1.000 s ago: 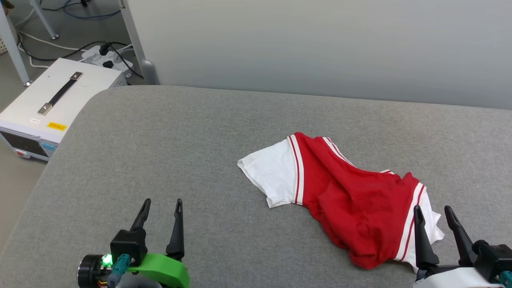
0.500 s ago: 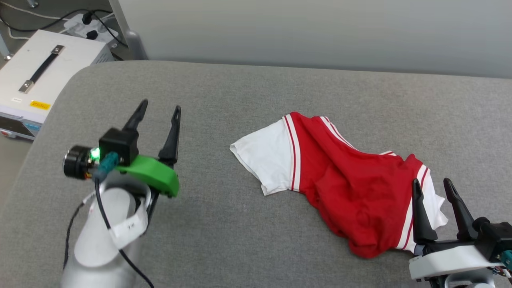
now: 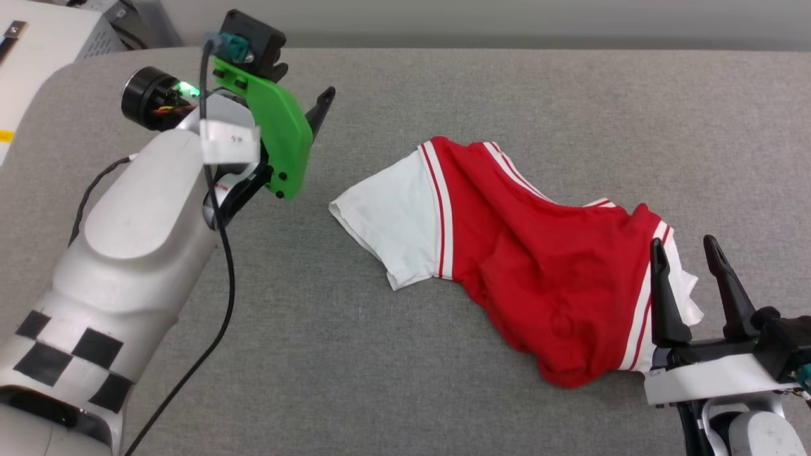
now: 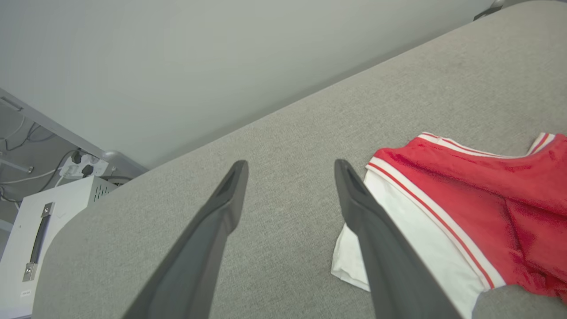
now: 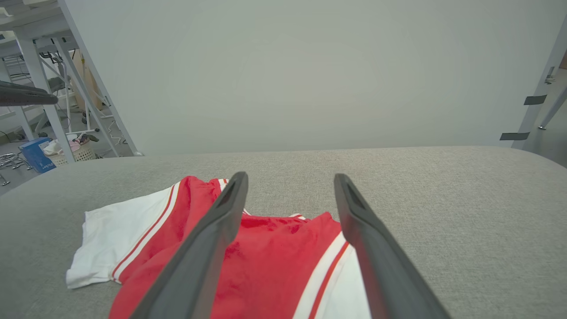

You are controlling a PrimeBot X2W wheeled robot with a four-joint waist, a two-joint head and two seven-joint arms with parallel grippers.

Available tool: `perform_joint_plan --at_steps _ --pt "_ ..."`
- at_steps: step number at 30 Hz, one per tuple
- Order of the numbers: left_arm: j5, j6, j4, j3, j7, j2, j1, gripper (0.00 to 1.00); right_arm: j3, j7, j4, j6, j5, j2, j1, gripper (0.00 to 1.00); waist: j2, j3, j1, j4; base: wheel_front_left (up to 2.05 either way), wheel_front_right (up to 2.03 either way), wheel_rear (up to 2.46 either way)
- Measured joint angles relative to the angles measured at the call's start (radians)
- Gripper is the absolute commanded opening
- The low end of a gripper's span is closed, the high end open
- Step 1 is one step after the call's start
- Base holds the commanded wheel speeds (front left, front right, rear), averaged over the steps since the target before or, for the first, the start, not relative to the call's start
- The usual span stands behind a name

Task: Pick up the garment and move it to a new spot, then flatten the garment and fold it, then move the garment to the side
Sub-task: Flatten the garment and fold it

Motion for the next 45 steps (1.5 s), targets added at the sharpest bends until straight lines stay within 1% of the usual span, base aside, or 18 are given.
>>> perform_joint_plan --at_steps 4,7,10,13,16,17,20,21,22,24,29,30,32,36,40,45 --pt "-0.139 0.0 0.012 -0.115 0.188 0.017 -0.071 1.0 0.006 0.0 -0.004 0.0 0.0 0.0 -0.023 1.0 0.0 0.036 0.0 -0.018 0.0 0.0 0.0" --pt "-0.23 0.0 0.027 -0.178 0.294 0.029 -0.11 1.0 0.015 0.0 -0.007 0.0 0.001 0.0 -0.044 1.0 0.0 0.065 0.0001 -0.035 0.0 0.0 0.0" --pt "-0.274 0.0 0.043 -0.248 0.37 0.047 -0.132 1.0 0.022 0.0 -0.008 0.0 0.002 0.0 -0.061 1.0 0.0 0.09 0.0001 -0.056 0.0 0.0 0.0" --pt "-0.308 0.0 0.061 -0.315 0.413 0.063 -0.137 1.0 0.026 0.0 -0.012 0.0 0.002 0.0 -0.072 1.0 0.0 0.113 0.0001 -0.079 0.0 0.0 0.0" --pt "-0.333 0.0 0.086 -0.364 0.432 0.076 -0.138 1.0 0.025 0.0 -0.013 0.0 0.005 0.0 -0.077 1.0 0.0 0.135 0.0001 -0.102 0.0 0.0 0.0" --pt "-0.362 0.0 0.111 -0.411 0.452 0.089 -0.138 1.0 0.02 0.0 -0.014 0.0 0.01 0.0 -0.085 1.0 0.0 0.155 0.0001 -0.123 0.0 0.0 0.0" --pt "-0.361 0.0 0.104 -0.473 0.463 0.111 -0.159 1.0 0.016 0.0 -0.015 0.0 0.011 0.0 -0.089 1.0 0.0001 0.17 0.0001 -0.139 0.0 0.0 0.0" --pt "-0.368 0.0 0.099 -0.488 0.468 0.116 -0.165 0.32 0.013 0.0 -0.015 0.0 0.011 0.0 -0.089 1.0 0.0 0.175 0.0001 -0.143 0.0 0.0 0.0" --pt "-0.378 0.0 0.094 -0.496 0.469 0.119 -0.167 0.0 0.009 0.0 -0.015 0.0 0.011 0.0 -0.089 1.0 0.0 0.178 0.0001 -0.146 0.0 0.0 0.0" --pt "-0.395 0.0 0.085 -0.507 0.461 0.12 -0.169 0.0 0.005 0.0 -0.013 0.0 0.011 -0.001 -0.089 1.0 0.0001 0.179 0.0001 -0.145 0.0 0.0 0.0" --pt "-0.423 0.0 0.044 -0.546 0.368 0.127 -0.166 0.0 0.001 0.0 -0.01 0.0 0.01 0.0 -0.089 1.0 0.0 0.159 0.0001 -0.129 0.0 0.0 0.0" --pt "-0.45 0.0 0.014 -0.563 0.328 0.149 -0.162 0.0 -0.006 0.0 -0.008 0.0 0.006 0.0 -0.085 1.0 0.0 0.138 0.0001 -0.113 0.0 0.0 0.0" --pt "-0.46 0.0 0.004 -0.567 0.312 0.176 -0.162 0.0 -0.012 0.0 -0.006 0.0 -0.001 0.0 -0.076 1.0 0.0 0.123 0.0001 -0.101 0.0 0.0 0.0" --pt "-0.503 0.0 0.016 -0.568 0.297 0.247 -0.154 0.0 -0.017 0.0 -0.002 0.0 -0.004 0.0 -0.059 1.0 0.0 0.094 0.0001 -0.076 0.0 0.0 0.0" --pt "-0.536 0.0 0.058 -0.569 0.291 0.299 -0.122 0.0 -0.017 0.0 -0.002 0.0 -0.009 0.0 -0.055 1.0 0.0 0.071 0.0001 -0.058 0.0 0.0 0.0" --pt "-0.571 0.0 0.146 -0.571 0.293 0.344 -0.076 0.0 -0.017 0.0 -0.002 0.0 -0.009 0.0 -0.049 1.0 0.0 0.061 0.0001 -0.052 0.0 0.0 0.0"
